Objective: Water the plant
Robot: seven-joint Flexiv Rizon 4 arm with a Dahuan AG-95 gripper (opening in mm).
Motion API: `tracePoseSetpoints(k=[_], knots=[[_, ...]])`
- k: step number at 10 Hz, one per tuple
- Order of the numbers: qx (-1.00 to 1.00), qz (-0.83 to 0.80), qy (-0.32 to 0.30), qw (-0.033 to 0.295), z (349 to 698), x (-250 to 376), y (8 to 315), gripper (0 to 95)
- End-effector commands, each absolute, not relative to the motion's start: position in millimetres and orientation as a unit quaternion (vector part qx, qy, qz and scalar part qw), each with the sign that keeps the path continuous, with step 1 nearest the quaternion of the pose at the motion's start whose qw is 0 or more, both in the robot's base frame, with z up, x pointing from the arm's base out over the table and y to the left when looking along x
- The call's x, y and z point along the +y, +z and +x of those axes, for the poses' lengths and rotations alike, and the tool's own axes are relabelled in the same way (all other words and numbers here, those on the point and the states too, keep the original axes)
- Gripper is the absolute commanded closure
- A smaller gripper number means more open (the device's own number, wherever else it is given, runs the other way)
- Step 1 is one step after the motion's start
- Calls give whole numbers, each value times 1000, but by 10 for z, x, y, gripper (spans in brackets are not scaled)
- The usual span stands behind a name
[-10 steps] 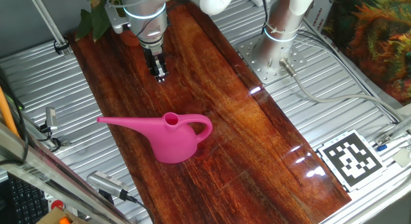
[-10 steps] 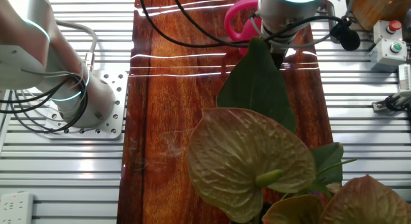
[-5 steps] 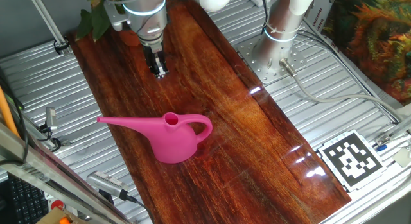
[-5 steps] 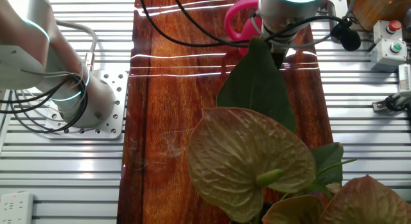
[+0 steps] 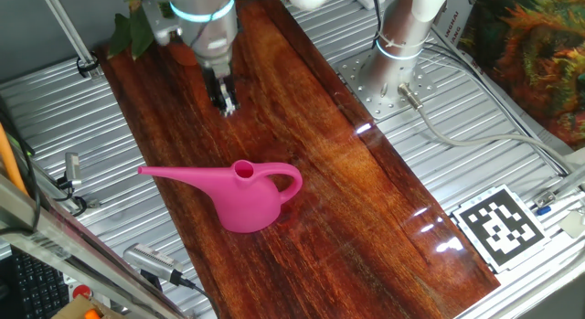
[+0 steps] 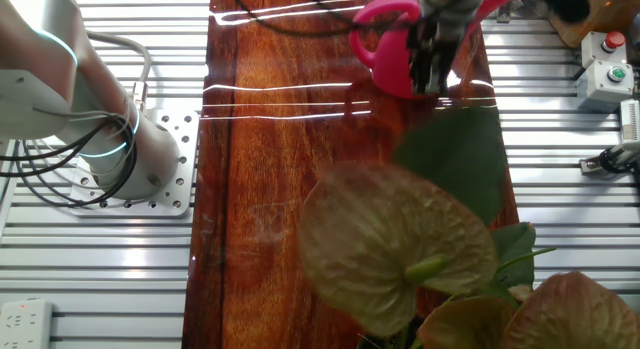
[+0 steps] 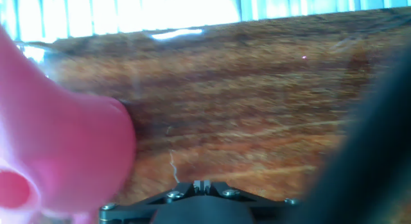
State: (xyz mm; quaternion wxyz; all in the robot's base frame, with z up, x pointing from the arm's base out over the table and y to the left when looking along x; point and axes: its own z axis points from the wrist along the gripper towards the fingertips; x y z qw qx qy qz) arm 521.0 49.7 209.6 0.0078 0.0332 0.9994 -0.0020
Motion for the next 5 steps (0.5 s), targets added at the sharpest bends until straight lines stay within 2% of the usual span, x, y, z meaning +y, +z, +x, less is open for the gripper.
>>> tracePoseSetpoints(k=[1,5], knots=[[999,37,4,9,5228,552,2175,950],[999,36,1,10,5223,564,2229,950]])
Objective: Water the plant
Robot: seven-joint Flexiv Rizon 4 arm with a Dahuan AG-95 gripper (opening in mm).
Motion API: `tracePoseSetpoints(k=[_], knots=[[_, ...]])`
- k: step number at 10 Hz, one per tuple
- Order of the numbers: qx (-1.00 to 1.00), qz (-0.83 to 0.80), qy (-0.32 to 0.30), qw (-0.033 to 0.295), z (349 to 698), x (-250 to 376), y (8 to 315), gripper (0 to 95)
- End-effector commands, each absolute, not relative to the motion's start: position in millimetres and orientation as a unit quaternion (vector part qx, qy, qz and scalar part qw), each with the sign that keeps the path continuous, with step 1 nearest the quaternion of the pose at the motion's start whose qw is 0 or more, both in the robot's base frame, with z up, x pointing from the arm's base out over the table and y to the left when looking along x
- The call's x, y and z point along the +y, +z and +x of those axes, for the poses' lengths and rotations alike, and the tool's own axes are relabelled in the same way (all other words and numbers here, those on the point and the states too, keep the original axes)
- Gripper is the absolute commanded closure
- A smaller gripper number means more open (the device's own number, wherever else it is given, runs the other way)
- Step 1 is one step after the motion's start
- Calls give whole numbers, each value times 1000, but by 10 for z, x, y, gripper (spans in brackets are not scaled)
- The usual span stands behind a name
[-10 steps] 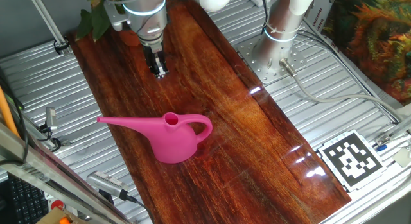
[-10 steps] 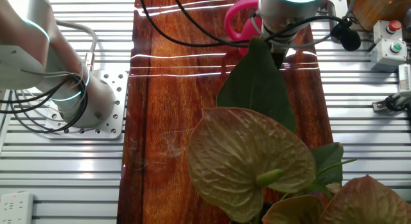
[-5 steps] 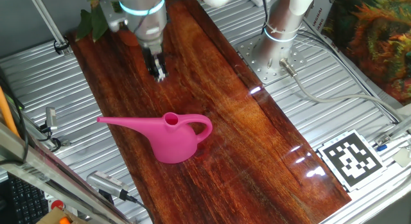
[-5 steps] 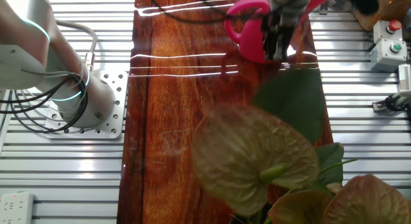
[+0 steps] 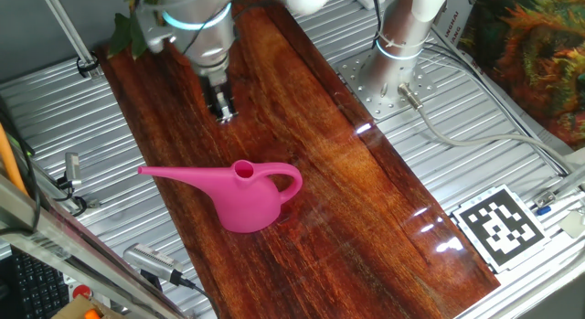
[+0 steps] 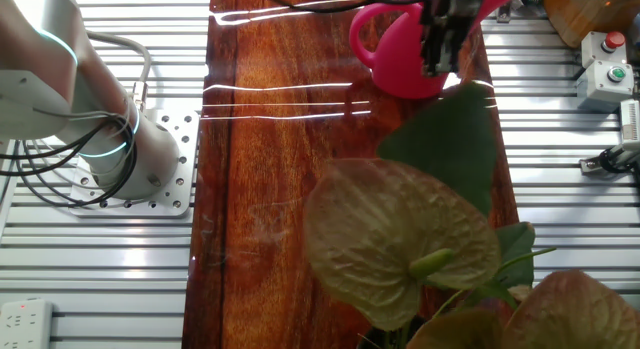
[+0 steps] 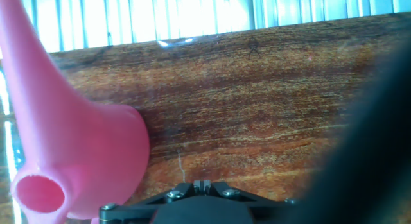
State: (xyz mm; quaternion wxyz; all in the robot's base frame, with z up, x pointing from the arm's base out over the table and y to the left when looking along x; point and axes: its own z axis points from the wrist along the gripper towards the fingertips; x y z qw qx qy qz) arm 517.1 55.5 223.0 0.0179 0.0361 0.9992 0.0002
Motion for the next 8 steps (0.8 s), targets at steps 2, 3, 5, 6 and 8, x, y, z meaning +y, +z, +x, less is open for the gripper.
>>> tracePoseSetpoints(k=[2,3,5,6,8], knots=[[999,31,0,12,5225,565,2230,950],[1000,29,0,13,5227,569,2230,950],[1000,24,-2,15,5236,576,2230,950],[1000,24,-2,15,5236,576,2230,950],[999,31,-4,13,5236,576,2230,950]])
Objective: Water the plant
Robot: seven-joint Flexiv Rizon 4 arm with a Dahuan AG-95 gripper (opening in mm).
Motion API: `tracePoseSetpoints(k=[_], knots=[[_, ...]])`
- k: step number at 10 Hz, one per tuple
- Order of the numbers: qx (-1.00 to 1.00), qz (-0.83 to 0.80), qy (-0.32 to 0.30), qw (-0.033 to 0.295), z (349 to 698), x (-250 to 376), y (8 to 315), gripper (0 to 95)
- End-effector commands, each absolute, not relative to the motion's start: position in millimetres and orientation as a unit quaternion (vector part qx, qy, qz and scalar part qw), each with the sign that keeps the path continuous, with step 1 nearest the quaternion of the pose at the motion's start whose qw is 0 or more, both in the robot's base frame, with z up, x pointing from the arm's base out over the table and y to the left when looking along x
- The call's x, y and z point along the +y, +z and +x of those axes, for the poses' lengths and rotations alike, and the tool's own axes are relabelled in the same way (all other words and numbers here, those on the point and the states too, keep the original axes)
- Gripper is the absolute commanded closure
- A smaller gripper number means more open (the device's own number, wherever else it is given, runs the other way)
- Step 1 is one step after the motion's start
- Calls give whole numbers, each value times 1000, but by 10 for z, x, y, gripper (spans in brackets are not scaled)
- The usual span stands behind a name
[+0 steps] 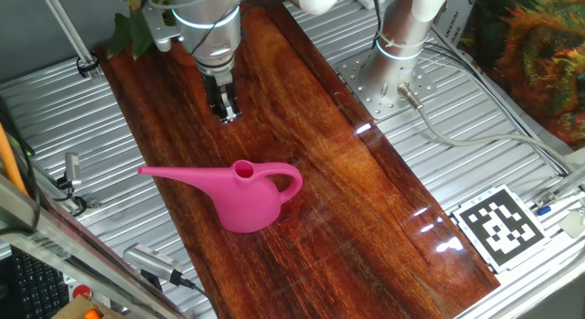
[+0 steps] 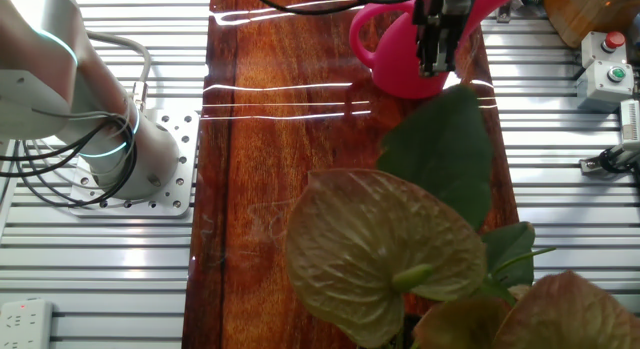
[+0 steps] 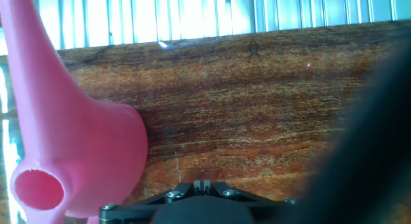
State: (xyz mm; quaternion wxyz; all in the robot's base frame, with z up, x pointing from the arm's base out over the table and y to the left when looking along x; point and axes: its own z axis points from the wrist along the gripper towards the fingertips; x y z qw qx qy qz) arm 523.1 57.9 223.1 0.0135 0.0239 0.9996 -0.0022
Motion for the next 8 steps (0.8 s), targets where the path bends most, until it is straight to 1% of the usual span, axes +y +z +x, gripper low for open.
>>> tracePoseSetpoints(k=[1,4,8], knots=[[999,38,-4,9,5235,575,2230,950],[999,52,-5,5,5233,572,2231,950],[999,48,-3,11,5233,571,2232,950]])
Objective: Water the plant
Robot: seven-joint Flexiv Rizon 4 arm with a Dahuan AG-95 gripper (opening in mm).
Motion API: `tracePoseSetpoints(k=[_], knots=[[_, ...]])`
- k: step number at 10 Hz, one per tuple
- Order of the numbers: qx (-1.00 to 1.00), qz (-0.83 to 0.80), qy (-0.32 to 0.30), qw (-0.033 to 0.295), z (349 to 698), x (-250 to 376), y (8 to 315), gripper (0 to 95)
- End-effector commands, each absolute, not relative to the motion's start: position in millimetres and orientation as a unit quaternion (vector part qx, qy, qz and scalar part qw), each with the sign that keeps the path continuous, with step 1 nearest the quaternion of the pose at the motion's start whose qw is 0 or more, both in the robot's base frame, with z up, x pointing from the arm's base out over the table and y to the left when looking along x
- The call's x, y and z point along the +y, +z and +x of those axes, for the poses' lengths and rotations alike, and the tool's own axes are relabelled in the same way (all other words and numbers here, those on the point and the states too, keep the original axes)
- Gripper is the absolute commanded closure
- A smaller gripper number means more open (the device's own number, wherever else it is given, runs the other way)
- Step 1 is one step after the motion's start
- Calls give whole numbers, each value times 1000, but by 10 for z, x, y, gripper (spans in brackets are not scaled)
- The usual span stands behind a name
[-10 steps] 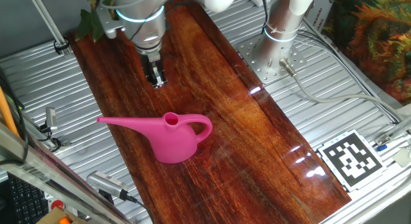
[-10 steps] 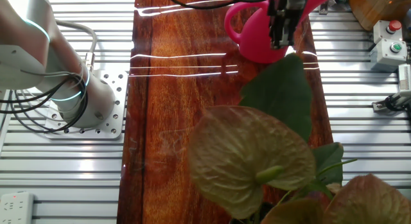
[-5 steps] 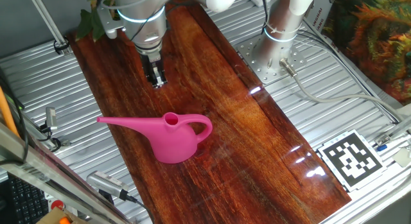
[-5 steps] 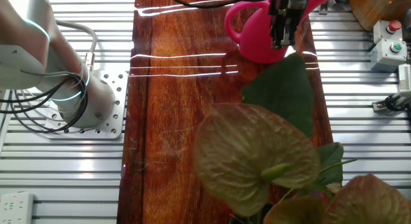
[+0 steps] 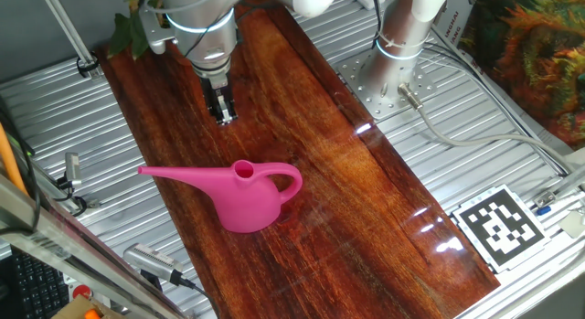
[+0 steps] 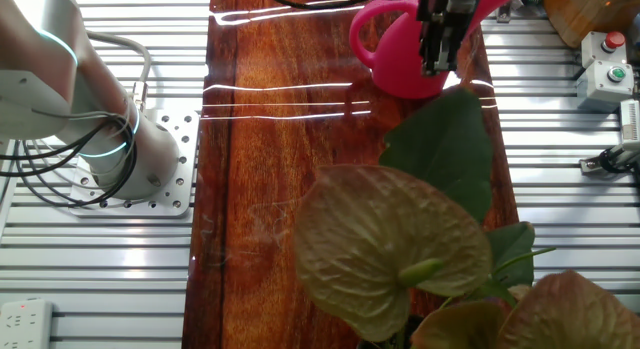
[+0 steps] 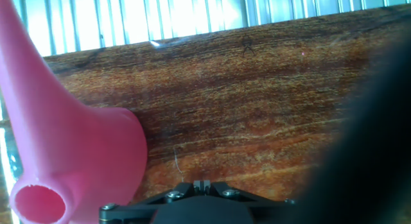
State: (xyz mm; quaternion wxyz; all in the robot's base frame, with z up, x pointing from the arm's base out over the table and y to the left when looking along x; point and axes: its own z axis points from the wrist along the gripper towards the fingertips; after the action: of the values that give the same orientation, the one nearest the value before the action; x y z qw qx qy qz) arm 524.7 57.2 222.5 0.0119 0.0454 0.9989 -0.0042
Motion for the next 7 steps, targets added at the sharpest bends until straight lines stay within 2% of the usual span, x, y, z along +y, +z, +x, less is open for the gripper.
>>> tracePoseSetpoints(k=[1,6,7], knots=[[998,55,-3,11,5233,571,2232,950],[993,-112,8,26,5233,571,2232,950],[995,-95,2,24,5233,571,2232,950]])
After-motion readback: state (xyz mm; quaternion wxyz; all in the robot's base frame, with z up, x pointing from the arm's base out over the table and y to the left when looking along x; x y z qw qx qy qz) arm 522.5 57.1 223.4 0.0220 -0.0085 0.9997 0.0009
